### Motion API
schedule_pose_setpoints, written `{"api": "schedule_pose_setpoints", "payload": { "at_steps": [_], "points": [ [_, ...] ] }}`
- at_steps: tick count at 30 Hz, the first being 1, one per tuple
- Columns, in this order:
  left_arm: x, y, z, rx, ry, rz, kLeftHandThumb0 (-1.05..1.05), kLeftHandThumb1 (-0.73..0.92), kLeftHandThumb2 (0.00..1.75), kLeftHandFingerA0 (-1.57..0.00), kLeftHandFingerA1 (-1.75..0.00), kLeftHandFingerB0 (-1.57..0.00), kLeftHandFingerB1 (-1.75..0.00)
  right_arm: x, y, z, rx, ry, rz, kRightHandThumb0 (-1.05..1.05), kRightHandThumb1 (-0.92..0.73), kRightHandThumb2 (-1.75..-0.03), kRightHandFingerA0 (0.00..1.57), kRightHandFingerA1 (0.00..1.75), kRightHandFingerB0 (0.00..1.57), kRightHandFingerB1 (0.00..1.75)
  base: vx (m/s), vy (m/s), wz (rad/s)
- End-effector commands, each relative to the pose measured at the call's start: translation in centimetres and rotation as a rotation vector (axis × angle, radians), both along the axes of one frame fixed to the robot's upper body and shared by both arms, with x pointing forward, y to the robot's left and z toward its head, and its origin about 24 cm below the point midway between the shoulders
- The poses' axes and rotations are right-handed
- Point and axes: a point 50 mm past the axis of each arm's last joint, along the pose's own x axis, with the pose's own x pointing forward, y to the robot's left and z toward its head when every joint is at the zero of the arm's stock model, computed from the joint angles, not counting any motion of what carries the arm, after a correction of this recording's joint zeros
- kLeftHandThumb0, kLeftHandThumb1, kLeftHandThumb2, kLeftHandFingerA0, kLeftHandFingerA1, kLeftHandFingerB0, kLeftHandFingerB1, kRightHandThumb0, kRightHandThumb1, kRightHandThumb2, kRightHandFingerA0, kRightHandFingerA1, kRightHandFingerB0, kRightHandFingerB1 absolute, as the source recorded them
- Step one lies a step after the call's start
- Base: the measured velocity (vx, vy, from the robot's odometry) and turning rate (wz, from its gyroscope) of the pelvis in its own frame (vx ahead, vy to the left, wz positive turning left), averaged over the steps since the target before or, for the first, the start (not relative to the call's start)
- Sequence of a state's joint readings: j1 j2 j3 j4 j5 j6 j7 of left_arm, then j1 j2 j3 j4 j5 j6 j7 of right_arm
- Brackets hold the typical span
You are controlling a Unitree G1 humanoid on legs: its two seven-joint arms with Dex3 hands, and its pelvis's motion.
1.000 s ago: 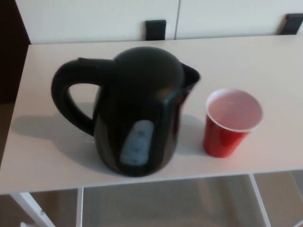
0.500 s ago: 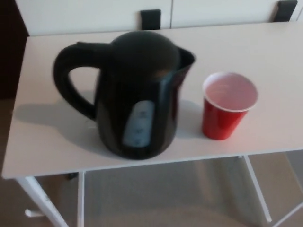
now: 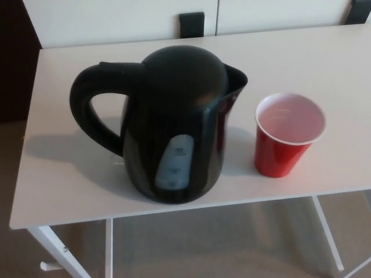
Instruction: The robot walk towards a table in front and uses its left hand to pick up the pot from the base and pour water to the cup on the right hand side
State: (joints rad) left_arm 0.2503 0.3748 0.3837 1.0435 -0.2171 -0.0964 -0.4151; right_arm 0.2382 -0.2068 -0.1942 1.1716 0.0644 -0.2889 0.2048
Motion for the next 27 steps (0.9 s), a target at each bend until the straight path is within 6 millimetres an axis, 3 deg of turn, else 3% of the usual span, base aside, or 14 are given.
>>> {"api": "schedule_pose_setpoints", "payload": {
  "at_steps": [1,9,10,11,12,13,15,16,18,19,20,22,23,27],
  "points": [
    [0.0,0.1,0.1,0.002,0.007,0.014,-0.24,0.68,0.6,-0.46,-0.43,-0.42,-0.37,0.1,-0.6,0.2,-0.026,0.007,0.002,-0.25,-0.51,-0.55,0.66,0.55,0.48,0.44,0.0,0.0,0.0],
    [1.2,0.3,1.3,0.016,-0.216,0.153,-0.43,0.62,0.68,-0.23,-0.39,-0.21,-0.35,0.8,-0.6,0.3,-0.029,-0.011,0.017,-0.27,-0.5,-0.55,0.68,0.56,0.51,0.45,0.0,0.0,0.0],
    [1.7,0.3,2.0,0.041,-0.288,0.185,-0.22,0.53,1.0,-0.09,-0.51,-0.08,-0.49,0.9,-0.7,0.4,-0.034,-0.012,0.014,-0.27,-0.5,-0.54,0.69,0.55,0.51,0.44,0.0,0.0,0.0],
    [1.9,0.3,2.3,0.05,-0.314,0.197,-0.22,0.53,1.0,-0.09,-0.51,-0.08,-0.49,1.0,-0.7,0.4,-0.036,-0.013,0.012,-0.27,-0.5,-0.54,0.69,0.55,0.51,0.44,0.0,0.0,0.0],
    [2.8,0.6,4.1,0.092,-0.414,0.202,-0.41,0.62,0.66,-0.15,-0.36,-0.16,-0.32,1.2,-1.1,0.5,-0.037,-0.018,0.002,-0.27,-0.52,-0.55,0.69,0.54,0.52,0.44,0.0,0.0,0.0],
    [3.7,1.0,6.3,0.145,-0.5,0.192,-0.38,0.58,0.64,-0.16,-0.35,-0.18,-0.32,1.3,-1.3,0.6,-0.035,-0.022,-0.004,-0.27,-0.52,-0.55,0.69,0.54,0.53,0.45,0.0,0.0,0.0],
    [4.3,1.3,8.5,0.198,-0.563,0.171,-0.38,0.58,0.64,-0.16,-0.35,-0.18,-0.32,1.4,-1.5,0.7,-0.031,-0.023,-0.006,-0.27,-0.52,-0.55,0.69,0.54,0.53,0.45,0.0,0.0,0.0],
    [5.7,1.8,11.0,0.237,-0.643,0.138,-0.2,0.49,0.96,-0.07,-0.51,-0.06,-0.48,1.7,-1.6,0.7,-0.042,-0.018,-0.002,-0.27,-0.51,-0.55,0.7,0.54,0.53,0.44,0.0,0.0,0.0],
    [7.0,1.7,13.6,0.277,-0.724,0.077,-0.2,0.47,0.95,-0.08,-0.51,-0.06,-0.48,1.8,-1.8,0.8,-0.042,-0.019,-0.001,-0.27,-0.51,-0.55,0.71,0.55,0.52,0.44,0.0,0.0,0.0],
    [9.2,1.0,16.5,0.279,-0.833,0.002,-0.36,0.51,0.61,-0.14,-0.38,-0.17,-0.32,1.9,-1.8,0.8,-0.038,-0.025,-0.003,-0.27,-0.5,-0.55,0.72,0.56,0.52,0.45,0.0,0.0,0.0],
    [10.4,0.3,18.2,0.286,-0.891,-0.06,-0.2,0.51,0.95,-0.03,-0.51,0.0,-0.46,1.9,-1.7,0.8,-0.039,-0.026,-0.004,-0.28,-0.49,-0.54,0.74,0.56,0.54,0.45,0.0,0.0,0.0],
    [12.0,-1.0,20.1,0.299,-0.943,-0.159,-0.19,0.54,0.97,-0.03,-0.51,0.0,-0.48,1.9,-1.6,0.7,-0.041,-0.024,0.005,-0.27,-0.51,-0.55,0.72,0.56,0.53,0.46,0.0,0.0,0.0],
    [13.3,-2.0,21.2,0.286,-0.981,-0.231,-0.27,0.52,0.63,-0.04,-0.34,-0.05,-0.25,1.9,-1.6,0.7,-0.041,-0.024,0.006,-0.27,-0.51,-0.55,0.74,0.57,0.55,0.46,0.0,0.0,0.0],
    [15.7,-4.8,22.7,0.239,-1.033,-0.372,-0.19,0.5,0.56,-0.08,-0.35,-0.06,-0.26,1.7,-1.5,0.7,-0.038,-0.024,-0.003,-0.26,-0.52,-0.55,0.7,0.56,0.54,0.46,0.0,0.0,0.0]
  ]
}}
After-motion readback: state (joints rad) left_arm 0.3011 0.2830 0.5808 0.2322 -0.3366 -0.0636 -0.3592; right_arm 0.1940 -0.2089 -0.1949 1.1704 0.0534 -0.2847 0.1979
